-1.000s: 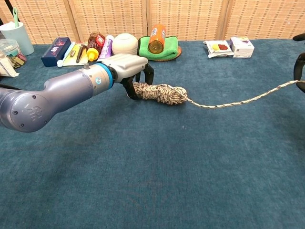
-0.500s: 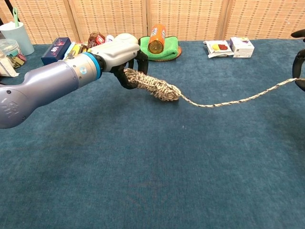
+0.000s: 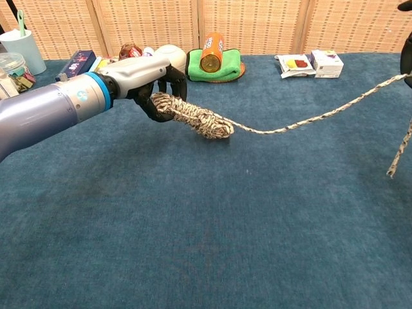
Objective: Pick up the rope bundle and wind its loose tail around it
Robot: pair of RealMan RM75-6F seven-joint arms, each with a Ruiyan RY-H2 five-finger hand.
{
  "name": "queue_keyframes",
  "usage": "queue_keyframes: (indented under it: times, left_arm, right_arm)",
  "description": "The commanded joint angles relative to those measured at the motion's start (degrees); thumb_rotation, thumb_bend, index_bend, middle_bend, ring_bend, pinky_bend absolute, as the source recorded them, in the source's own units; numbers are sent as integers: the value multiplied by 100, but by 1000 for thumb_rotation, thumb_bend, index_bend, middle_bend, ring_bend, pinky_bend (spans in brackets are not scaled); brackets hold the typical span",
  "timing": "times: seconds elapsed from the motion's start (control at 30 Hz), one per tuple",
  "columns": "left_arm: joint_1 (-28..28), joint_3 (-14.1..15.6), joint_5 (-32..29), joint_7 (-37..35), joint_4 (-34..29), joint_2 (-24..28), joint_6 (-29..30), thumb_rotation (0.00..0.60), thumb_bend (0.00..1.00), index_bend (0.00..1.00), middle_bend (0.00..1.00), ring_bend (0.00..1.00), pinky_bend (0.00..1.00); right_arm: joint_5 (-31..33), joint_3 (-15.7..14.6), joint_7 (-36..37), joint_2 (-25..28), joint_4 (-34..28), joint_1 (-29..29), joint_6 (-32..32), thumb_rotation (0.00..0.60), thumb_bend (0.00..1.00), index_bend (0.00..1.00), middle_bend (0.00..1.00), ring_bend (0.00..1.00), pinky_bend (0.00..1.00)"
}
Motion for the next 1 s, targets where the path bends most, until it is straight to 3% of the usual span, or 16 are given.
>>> queue_keyframes:
  times: [0.03,0.6,0.8,1.0]
  left_arm:
    - [112,60,128,-201,-166,144,123,600,349,665,488,505,636]
    - [409,249,333,-694,-692,597,254,600,375,683,501,514,644]
    - [473,338,435,-855,-722,633,269,600,377,689,505,518,644]
    - [524,491,616,-1053,-789,749,240,600,377,690,505,519,644]
  right_arm:
    - [-5,60,-166,160,-257,66,-40,600,520,690,0,0,0]
    - [177,351,-799,459,-1037,389,-203,600,521,695,0,0,0]
    - [519,704,-1165,596,-1404,719,-389,600,520,696,0,0,0]
    - [1316,1198,-1497,597,-1294,1221,-649,600,521,696,0,0,0]
